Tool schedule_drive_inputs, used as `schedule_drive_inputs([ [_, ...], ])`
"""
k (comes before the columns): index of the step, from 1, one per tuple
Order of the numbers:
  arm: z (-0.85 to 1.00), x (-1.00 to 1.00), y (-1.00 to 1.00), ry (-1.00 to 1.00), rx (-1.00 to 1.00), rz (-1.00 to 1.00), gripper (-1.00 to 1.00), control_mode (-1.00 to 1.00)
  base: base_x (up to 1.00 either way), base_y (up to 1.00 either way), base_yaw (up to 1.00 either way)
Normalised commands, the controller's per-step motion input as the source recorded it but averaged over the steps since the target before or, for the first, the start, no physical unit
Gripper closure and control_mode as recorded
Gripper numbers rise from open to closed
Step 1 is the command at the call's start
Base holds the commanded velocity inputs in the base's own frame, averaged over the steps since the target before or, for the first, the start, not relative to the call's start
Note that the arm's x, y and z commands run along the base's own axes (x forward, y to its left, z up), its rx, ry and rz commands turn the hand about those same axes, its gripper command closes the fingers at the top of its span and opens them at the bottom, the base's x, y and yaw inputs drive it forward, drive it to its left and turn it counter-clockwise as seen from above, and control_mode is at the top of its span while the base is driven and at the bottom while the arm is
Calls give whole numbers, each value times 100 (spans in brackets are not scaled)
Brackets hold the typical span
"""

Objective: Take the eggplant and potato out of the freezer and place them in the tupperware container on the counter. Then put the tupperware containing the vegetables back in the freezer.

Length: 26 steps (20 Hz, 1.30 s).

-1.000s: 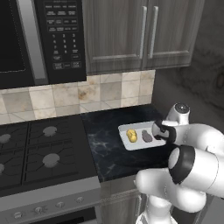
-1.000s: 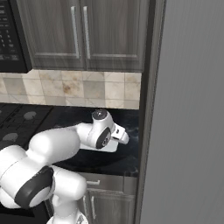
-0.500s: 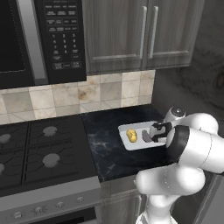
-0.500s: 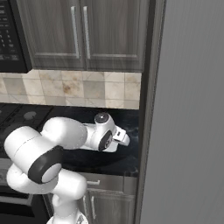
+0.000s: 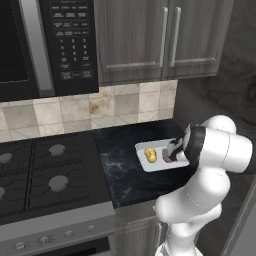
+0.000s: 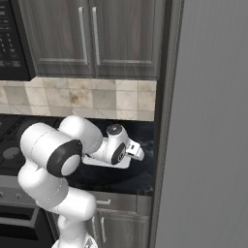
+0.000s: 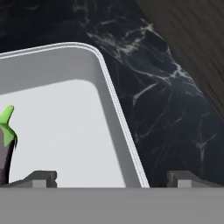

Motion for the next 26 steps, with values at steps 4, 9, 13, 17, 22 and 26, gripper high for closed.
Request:
schedule_drive_inputs([
  [4, -7, 25, -3, 7, 0, 0, -100, -100, 0, 0, 0],
  [9, -11, 20, 0, 8, 0, 0, -100, -100, 0, 0, 0],
  [13, -18, 15, 0, 8, 0, 0, -100, -100, 0, 0, 0],
  [17, -18, 8, 0, 7, 2, 0, -100, -100, 0, 0, 0],
  [22, -10, 0, 0, 3, 5, 2, -100, -100, 0, 0, 0],
  [26, -9, -1, 0, 0, 5, 3, -100, -100, 0, 0, 0],
])
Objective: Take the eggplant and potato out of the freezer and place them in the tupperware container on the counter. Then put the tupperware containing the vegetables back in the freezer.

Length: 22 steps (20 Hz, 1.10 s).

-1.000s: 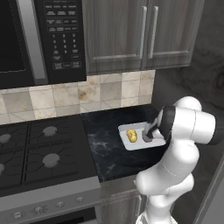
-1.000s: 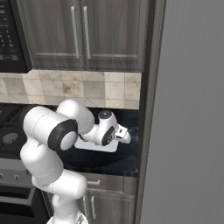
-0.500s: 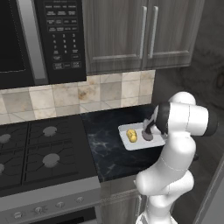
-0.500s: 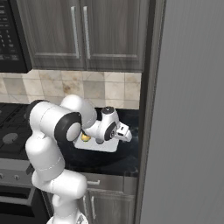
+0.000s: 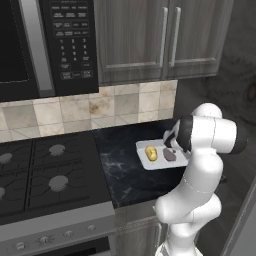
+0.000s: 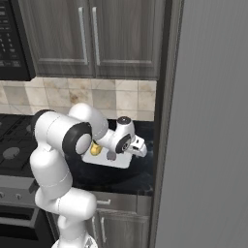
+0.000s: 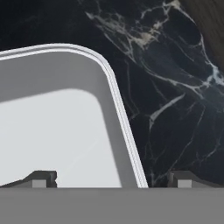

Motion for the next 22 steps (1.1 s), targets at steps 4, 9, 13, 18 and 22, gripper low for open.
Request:
schedule_drive_inputs([
  [4, -6, -6, 2, 0, 5, 2, -100, -100, 0, 0, 0],
  [9, -2, -3, 22, 0, 3, 0, -100, -100, 0, 0, 0],
  [13, 0, -7, 39, 0, 0, 0, -100, -100, 0, 0, 0],
  [18, 0, -14, 40, 0, 0, 0, -100, -100, 0, 0, 0],
  [22, 0, -26, 33, 0, 0, 0, 100, -100, 0, 0, 0],
])
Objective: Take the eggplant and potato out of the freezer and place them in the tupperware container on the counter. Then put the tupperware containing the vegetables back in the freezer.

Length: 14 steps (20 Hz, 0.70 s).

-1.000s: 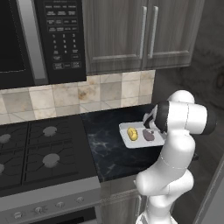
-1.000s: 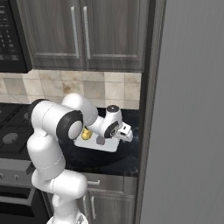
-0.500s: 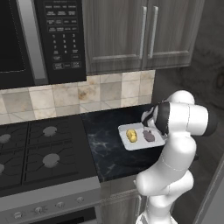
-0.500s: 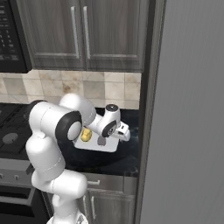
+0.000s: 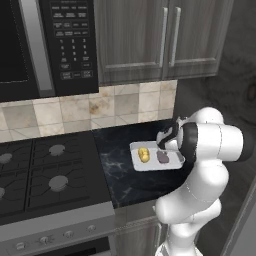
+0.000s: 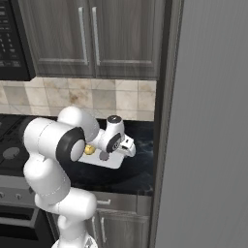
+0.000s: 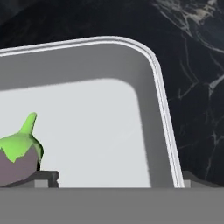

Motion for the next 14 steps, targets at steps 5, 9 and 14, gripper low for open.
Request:
schedule_drive_inputs([
  [5, 0, -20, 37, 0, 0, 0, 100, -100, 0, 0, 0],
  [9, 0, -12, 19, 0, 0, 0, 100, -100, 0, 0, 0],
  [14, 0, -3, 2, 1, 0, 0, 100, -100, 0, 0, 0],
])
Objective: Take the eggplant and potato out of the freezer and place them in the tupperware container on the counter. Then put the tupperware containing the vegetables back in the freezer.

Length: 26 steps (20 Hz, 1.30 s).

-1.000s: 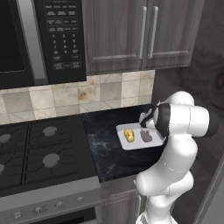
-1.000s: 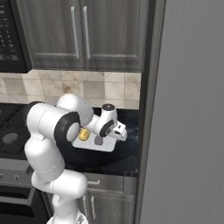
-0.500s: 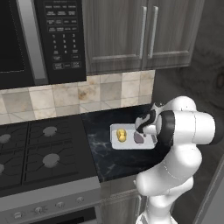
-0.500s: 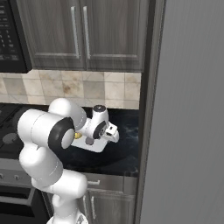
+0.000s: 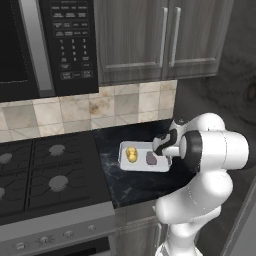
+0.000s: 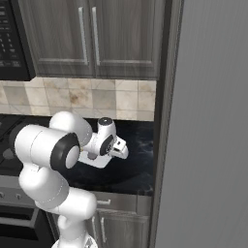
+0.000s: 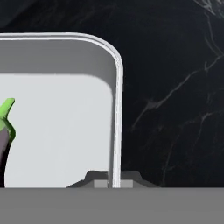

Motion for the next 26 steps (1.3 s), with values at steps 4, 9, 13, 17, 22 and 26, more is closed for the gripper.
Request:
schedule_drive_inputs([
  [4, 0, 0, 0, 1, 0, 0, 100, -100, 0, 0, 0],
  [9, -2, 0, 0, 4, 0, -1, 100, -100, 0, 0, 0],
  [13, -29, 0, 0, 7, 0, -3, 100, -100, 0, 0, 0],
  [17, -54, 0, 0, 2, 0, -1, 100, -100, 0, 0, 0],
  [22, -60, 0, 0, 0, 0, 0, 100, -100, 0, 0, 0],
  [26, -17, -2, 1, 0, 0, 0, 100, -100, 0, 0, 0],
])
